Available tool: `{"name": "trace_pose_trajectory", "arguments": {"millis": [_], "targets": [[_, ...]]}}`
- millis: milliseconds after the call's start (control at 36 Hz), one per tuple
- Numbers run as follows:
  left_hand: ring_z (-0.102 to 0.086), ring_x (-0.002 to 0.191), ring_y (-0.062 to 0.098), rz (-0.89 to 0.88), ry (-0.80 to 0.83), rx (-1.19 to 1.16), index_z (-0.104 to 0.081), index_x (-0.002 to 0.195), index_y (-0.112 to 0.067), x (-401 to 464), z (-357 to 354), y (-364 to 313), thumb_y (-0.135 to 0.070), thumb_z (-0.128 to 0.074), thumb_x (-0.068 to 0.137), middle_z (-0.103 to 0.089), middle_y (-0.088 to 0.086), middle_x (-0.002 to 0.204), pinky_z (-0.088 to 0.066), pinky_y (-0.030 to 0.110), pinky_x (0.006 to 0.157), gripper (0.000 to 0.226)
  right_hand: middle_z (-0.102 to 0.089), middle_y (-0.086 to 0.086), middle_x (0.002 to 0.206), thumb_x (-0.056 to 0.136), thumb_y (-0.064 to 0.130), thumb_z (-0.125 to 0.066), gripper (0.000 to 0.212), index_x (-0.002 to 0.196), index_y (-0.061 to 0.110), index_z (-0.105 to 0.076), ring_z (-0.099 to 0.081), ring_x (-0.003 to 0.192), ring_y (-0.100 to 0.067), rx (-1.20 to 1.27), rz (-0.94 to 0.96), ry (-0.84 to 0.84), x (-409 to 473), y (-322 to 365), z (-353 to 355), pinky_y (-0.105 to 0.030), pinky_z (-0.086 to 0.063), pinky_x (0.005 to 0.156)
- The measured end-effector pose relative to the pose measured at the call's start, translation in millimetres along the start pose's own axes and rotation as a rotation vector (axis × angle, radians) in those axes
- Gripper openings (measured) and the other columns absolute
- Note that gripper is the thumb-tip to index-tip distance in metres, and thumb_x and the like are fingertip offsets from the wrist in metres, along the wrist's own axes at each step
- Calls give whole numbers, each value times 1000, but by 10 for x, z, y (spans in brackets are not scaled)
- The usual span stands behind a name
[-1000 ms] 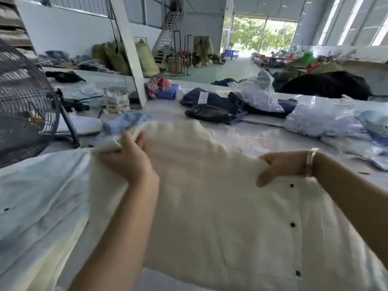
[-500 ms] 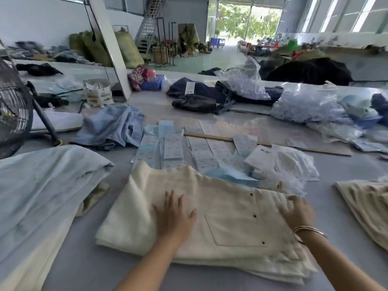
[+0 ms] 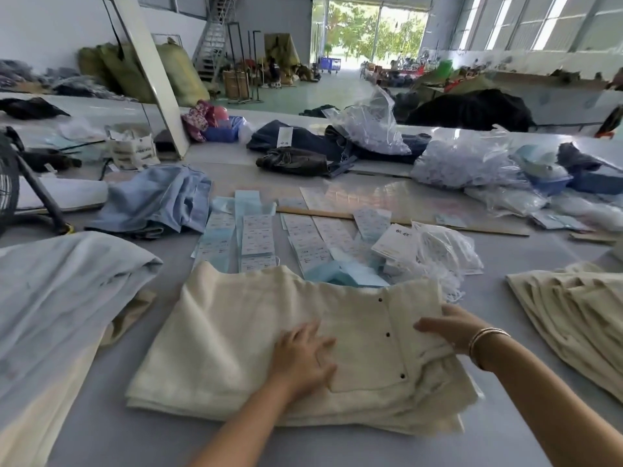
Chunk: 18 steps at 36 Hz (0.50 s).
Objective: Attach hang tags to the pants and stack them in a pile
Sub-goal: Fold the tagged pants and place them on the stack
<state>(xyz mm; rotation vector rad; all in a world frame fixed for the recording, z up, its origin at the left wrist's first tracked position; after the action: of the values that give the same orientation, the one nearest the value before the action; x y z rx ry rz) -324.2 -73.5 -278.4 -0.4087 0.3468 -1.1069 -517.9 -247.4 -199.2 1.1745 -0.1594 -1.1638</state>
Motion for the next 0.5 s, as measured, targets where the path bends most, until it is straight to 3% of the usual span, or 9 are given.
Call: {"name": "trace_pose_trajectory", "arguments": {"millis": [56, 111, 167, 222, 278, 333, 417, 500], "targets": [[-46, 130, 17, 78, -42, -571, -60, 112, -42, -11, 135, -69, -33, -55, 96, -51, -3, 140, -35, 22, 108, 19, -71, -12, 91, 83, 10, -68, 26, 107, 1, -65, -68, 86, -26, -201, 153, -16, -153, 302, -227, -35, -55, 82], [-55, 120, 14, 151, -108, -989, -64, 109, -33, -22, 204, -90, -28, -46, 100, -62, -3, 125, -42, 9, 91, 21, -68, -9, 98, 84, 27, -68, 29, 107, 10, -62, -63, 94, -27, -442, 279, -71, -337, 539, -534, -28, -48, 80], [-56, 120, 17, 146, -78, -1235, -66, 119, -20, -27, 173, -111, -37, -37, 100, -63, 6, 128, -43, 20, 97, 38, -65, -3, 90, 83, 39, -66, 32, 102, 15, -55, -59, 83, -21, -502, 374, -52, -453, 629, -922, -23, -41, 64], [-56, 121, 30, 170, -7, -1448, -61, 127, -9, -47, 90, -103, -45, -36, 98, -62, 18, 127, -41, 41, 105, 53, -60, 3, 78, 84, 41, -65, 36, 106, 17, -51, -55, 71, -15, -420, 458, 24, -478, 610, -1330, -29, -40, 63], [-59, 116, 35, 239, -48, -1445, -62, 124, -6, -75, 75, 12, -48, -47, 92, -65, 20, 120, -43, 48, 104, 56, -60, 3, 79, 89, 36, -58, 44, 127, 20, -45, -53, 72, -13, -387, 495, 85, -414, 489, -1658, -33, -42, 70], [-64, 110, 31, 269, -153, -1289, -66, 117, -7, -54, 85, 148, -40, -56, 89, -70, 15, 111, -45, 48, 103, 45, -64, -2, 91, 93, 24, -51, 57, 147, 20, -32, -57, 83, -15, -326, 499, 46, -338, 351, -1789, -32, -43, 76], [-63, 112, 25, 254, -184, -1275, -67, 116, -8, -3, 86, 190, -25, -53, 96, -70, 10, 113, -42, 46, 106, 30, -61, 1, 79, 92, 6, -48, 55, 143, 24, -42, -53, 74, -14, -83, 480, -59, -262, 184, -1763, -34, -46, 79], [-55, 122, 32, 273, -114, -1527, -59, 126, -1, 14, 70, 105, -35, -50, 88, -63, 18, 125, -38, 45, 109, 52, -54, 10, 68, 94, 6, -51, 46, 137, 22, -49, -49, 66, -10, 73, 499, -90, -199, 124, -1726, -37, -46, 76]]}}
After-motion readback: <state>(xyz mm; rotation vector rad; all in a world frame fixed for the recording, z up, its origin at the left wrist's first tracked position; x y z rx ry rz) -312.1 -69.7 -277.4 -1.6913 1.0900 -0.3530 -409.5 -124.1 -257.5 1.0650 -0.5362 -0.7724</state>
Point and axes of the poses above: each hand's wrist, its own x-axis towards the middle knuckle, its own z-axis out of the back of the hand, y = z × x, the point moved 6 cm from there along x, towards the middle knuckle
